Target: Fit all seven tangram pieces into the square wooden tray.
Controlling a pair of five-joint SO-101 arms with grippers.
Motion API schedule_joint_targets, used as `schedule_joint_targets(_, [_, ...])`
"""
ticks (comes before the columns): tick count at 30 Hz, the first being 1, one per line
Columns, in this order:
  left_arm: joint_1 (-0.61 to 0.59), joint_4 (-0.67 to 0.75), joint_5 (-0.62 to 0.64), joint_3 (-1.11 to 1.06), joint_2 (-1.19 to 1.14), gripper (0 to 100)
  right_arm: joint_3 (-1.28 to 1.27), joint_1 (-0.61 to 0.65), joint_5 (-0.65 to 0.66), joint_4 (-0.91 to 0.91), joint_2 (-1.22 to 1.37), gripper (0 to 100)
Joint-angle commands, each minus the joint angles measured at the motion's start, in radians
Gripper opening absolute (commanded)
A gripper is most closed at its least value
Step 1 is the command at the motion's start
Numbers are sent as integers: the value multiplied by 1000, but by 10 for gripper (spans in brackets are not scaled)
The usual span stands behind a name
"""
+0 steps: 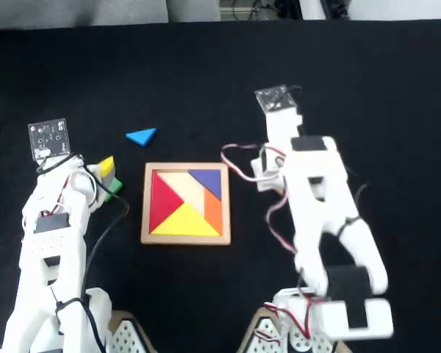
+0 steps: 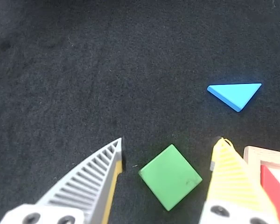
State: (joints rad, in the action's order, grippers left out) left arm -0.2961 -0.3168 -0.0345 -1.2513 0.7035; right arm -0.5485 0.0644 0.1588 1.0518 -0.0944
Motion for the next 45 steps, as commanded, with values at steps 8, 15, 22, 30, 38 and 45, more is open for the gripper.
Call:
schedule_joint_targets(8, [1, 23, 5, 10, 0, 300, 255, -12, -64, 20, 274, 205])
schedule_joint_targets(15, [1, 23, 5, 10, 0, 300, 286, -20, -103, 21, 332, 204])
schedule_joint_targets(22, [-1, 23, 5, 10, 0, 300, 286, -18, -106, 55, 334, 204])
schedule_joint_targets(30, [-1, 23, 5, 10, 0, 300, 288, -18, -106, 40, 340, 204])
schedule_joint_targets(38, [-1, 23, 5, 10, 0, 300, 288, -17, -106, 25, 340, 204])
schedule_joint_targets(45, [-1, 23, 5, 10, 0, 300, 288, -17, -106, 20, 340, 204])
